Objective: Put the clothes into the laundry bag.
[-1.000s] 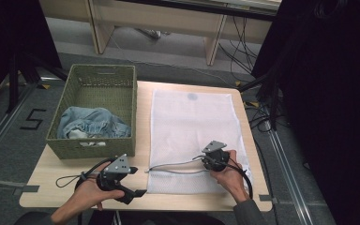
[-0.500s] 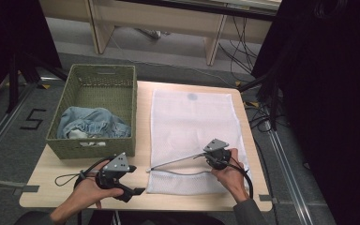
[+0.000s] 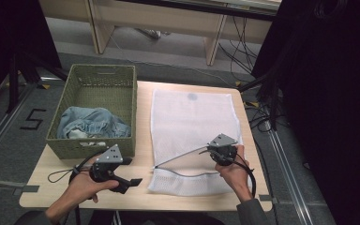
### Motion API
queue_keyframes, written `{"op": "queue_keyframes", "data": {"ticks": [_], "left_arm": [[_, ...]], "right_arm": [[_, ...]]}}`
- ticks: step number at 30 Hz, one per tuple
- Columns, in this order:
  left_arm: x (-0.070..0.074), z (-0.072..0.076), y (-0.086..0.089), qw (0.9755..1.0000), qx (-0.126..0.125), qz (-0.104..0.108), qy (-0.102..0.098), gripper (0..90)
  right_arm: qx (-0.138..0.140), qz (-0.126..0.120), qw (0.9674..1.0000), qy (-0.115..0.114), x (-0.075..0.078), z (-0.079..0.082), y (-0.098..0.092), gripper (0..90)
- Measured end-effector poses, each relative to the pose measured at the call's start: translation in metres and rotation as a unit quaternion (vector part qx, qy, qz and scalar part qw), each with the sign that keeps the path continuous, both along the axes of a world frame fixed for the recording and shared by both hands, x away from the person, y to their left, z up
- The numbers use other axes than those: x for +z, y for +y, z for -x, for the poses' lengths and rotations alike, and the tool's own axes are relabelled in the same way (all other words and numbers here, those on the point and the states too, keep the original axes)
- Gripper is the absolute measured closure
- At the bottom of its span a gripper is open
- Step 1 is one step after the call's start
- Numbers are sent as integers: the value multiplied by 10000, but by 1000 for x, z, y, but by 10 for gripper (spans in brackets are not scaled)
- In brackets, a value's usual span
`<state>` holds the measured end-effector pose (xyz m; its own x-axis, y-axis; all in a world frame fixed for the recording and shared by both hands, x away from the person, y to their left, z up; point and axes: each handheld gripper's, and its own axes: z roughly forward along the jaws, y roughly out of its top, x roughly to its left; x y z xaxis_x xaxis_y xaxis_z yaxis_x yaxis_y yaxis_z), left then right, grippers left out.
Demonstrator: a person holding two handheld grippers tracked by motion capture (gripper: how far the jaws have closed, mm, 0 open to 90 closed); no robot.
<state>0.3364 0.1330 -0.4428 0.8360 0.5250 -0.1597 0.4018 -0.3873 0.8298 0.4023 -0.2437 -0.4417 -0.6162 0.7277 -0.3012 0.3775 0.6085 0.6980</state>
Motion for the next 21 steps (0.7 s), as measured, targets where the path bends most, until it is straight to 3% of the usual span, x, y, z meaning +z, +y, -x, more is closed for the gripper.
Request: {"op": "queue_keyframes", "data": {"ticks": [3,6,8,12,14,15,16,17,18,19,21], "left_arm": [[10,-6,11,9998,128,-84,-135,177],[24,-14,21,9989,347,52,-306,170],[37,-22,33,9980,491,80,-396,158],[60,-44,61,9944,907,1,-542,148],[70,-57,75,9914,1139,-212,-613,148],[70,-57,75,9914,1139,-212,-613,148],[75,-66,85,9887,1271,-438,-666,148],[78,-81,98,9862,1407,-609,-626,148],[78,-90,104,9854,1498,-625,-512,147],[78,-100,110,9837,1534,-834,-426,147],[76,-116,119,9784,1673,-1156,-376,148]], "right_arm": [[-30,-46,9999,-161,8,0,0,890],[-79,-131,9997,-209,15,0,2,890],[-22,-131,9994,-324,19,-1,1,890],[95,-142,9994,-312,24,-2,1,889],[-6,-205,9993,-314,23,-1,4,889],[-6,-205,9993,-314,23,-1,4,889],[23,-152,9993,-334,23,-2,3,889],[15,-149,9993,-331,21,-1,5,889],[6,-143,9994,-310,21,-1,6,889],[99,-94,9994,-331,21,-1,5,889],[61,-102,9994,-326,21,-1,6,888]]}}
